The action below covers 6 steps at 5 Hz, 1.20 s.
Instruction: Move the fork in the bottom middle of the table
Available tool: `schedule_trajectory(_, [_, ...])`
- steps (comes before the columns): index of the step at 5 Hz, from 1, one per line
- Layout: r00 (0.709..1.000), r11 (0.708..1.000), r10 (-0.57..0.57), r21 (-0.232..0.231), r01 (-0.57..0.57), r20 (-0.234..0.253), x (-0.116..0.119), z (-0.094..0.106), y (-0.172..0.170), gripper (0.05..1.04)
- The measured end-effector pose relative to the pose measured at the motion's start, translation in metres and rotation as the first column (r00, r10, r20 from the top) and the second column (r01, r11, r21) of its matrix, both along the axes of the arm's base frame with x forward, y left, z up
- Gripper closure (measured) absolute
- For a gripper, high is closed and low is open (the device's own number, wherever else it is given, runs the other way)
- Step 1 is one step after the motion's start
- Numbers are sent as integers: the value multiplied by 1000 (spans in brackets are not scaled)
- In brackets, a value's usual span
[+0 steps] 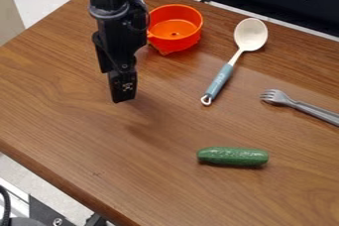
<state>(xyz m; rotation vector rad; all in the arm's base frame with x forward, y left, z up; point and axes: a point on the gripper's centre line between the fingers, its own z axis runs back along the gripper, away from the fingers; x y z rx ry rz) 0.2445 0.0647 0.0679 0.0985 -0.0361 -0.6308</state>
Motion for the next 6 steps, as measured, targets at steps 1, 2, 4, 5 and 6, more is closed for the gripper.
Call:
schedule_trajectory(1, [1000, 1000, -1, -7, 1, -22, -3, -5, -2, 83])
schedule_trajectory(2, [998, 999, -28, -32, 26, -50, -9, 3, -22, 83])
schedule_trajectory(4, [979, 978, -203, 43, 204, -10, 17, 30, -60, 83])
schedule_trajectory(5, [939, 939, -337, 49, 340, -62, 48, 33, -94, 83])
schedule_trajectory(6, [895, 898, -440, -16, 440, -65, 73, 33, -129, 83])
